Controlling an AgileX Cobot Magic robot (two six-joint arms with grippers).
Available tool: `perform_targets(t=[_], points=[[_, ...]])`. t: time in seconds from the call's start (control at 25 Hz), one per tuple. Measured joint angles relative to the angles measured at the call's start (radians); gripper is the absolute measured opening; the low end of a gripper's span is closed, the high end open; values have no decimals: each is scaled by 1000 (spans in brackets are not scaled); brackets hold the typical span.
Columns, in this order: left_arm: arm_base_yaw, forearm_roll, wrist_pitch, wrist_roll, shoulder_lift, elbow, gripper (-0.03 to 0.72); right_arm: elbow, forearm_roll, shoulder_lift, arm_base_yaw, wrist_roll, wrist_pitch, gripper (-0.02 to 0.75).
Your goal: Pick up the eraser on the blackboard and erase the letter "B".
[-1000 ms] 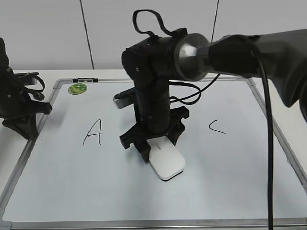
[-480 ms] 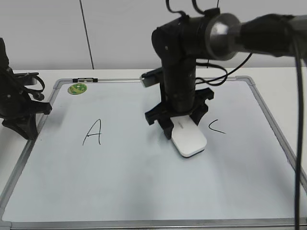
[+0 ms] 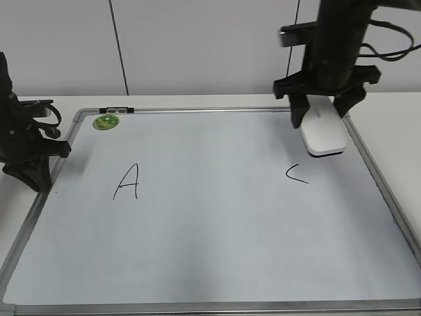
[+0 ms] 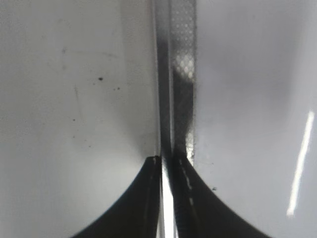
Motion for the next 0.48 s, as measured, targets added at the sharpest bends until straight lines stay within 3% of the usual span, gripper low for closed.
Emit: perform_targets(t=[0.2,0.48], points=[[0,0,0,0,0,0,55,10,31,-34,-151,-16,2,511],[-1,0,0,0,0,0,55,110,76,-39,-237,-91,2,511]])
